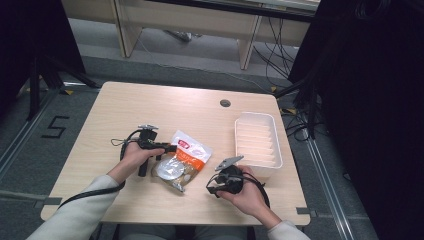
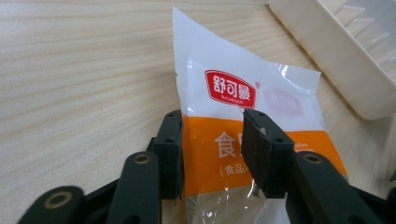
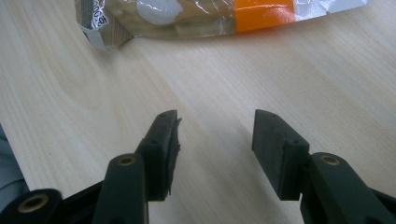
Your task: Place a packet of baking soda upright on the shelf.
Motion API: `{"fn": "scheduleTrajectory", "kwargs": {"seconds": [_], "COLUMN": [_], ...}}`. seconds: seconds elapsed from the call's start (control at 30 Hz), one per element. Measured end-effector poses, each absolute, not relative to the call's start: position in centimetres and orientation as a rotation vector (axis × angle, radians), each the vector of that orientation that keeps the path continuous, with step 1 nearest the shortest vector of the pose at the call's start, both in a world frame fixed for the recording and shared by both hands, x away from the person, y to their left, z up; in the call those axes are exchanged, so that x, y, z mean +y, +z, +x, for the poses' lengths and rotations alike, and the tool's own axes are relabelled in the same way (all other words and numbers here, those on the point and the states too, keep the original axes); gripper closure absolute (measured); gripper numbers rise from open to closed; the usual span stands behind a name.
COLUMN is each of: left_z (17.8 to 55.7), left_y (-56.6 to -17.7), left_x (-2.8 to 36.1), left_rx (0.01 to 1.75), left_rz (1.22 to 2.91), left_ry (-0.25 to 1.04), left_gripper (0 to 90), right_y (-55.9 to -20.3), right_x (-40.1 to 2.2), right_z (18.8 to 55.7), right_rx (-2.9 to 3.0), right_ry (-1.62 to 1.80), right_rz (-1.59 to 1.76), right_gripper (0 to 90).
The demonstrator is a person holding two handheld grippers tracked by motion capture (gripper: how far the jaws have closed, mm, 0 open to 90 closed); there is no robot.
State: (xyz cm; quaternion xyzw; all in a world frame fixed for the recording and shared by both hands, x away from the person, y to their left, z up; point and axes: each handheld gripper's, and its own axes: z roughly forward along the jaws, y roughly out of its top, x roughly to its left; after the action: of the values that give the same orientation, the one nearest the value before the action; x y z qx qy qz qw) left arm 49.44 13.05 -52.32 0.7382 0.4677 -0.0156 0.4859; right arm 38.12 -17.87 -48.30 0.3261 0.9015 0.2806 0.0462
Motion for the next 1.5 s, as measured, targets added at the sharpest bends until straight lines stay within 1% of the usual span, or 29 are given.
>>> {"fn": "scheduleTrajectory", "kwargs": {"seconds": [0.07,0.1,0.17,0.2,0.23,0.33,0.37,0.4,0.47,0.63,0.67,0.83,0.97,1.13,1.23,1.4,1.43,1.5], "left_z": [49.4,49.4,49.3,49.2,49.2,49.0,49.0,49.0,48.9,48.7,48.6,48.2,47.6,46.5,45.4,44.0,43.7,43.5], "left_y": [-52.3,-52.2,-52.2,-52.2,-52.2,-52.2,-52.2,-52.1,-52.0,-51.9,-51.8,-51.3,-50.7,-49.6,-48.8,-48.0,-47.8,-47.7], "left_x": [13.1,13.1,13.1,13.2,13.2,13.1,13.1,13.1,13.1,12.9,12.9,12.9,13.1,13.7,14.0,14.7,14.8,14.9], "left_rx": [1.122,1.107,1.085,1.075,1.065,1.034,1.031,1.021,1.009,1.007,0.994,0.977,0.958,0.906,0.887,0.852,0.849,0.84], "left_rz": [1.811,1.82,1.839,1.848,1.856,1.888,1.893,1.899,1.91,1.908,1.916,1.899,1.858,1.796,1.765,1.733,1.726,1.723], "left_ry": [-0.022,-0.016,0.0,0.005,0.011,0.028,0.03,0.033,0.023,0.029,0.011,0.002,-0.024,-0.016,-0.004,0.002,0.0,0.001], "left_gripper": [61.5,66.1,70.2,70.2,74.5,79.7,79.7,84.4,88.1,89.3,89.3,89.6,89.7,89.8,89.8,89.8,89.8,89.8], "right_y": [-48.3,-48.3,-48.3,-48.3,-48.3,-48.4,-48.4,-48.4,-48.5,-48.5,-48.4,-48.2,-47.9,-47.3,-45.8,-43.2,-42.4,-42.1], "right_x": [-17.9,-17.9,-17.9,-17.9,-17.9,-17.8,-17.8,-17.8,-17.8,-17.8,-17.9,-18.0,-18.1,-18.2,-18.4,-18.7,-18.7,-18.5], "right_z": [38.1,38.1,38.1,38.2,38.1,38.1,38.1,38.1,38.1,38.1,38.1,38.2,38.2,38.2,38.3,39.5,39.6,39.9], "right_rx": [2.754,2.754,2.756,2.756,2.757,2.756,2.756,2.76,2.757,2.76,2.761,2.756,2.739,2.703,2.665,2.599,2.607,2.588], "right_ry": [0.853,0.851,0.848,0.847,0.847,0.84,0.84,0.837,0.835,0.831,0.833,0.839,0.849,0.897,0.912,0.943,0.921,0.935], "right_rz": [0.996,0.996,0.995,0.994,0.994,0.992,0.992,0.989,0.988,0.985,0.985,0.983,0.99,0.977,1.02,0.973,1.004,0.997], "right_gripper": [51.4,51.5,51.4,51.5,51.4,51.2,51.2,51.0,50.9,51.0,51.0,50.9,50.7,50.0,48.3,45.5,45.2,44.5]}}
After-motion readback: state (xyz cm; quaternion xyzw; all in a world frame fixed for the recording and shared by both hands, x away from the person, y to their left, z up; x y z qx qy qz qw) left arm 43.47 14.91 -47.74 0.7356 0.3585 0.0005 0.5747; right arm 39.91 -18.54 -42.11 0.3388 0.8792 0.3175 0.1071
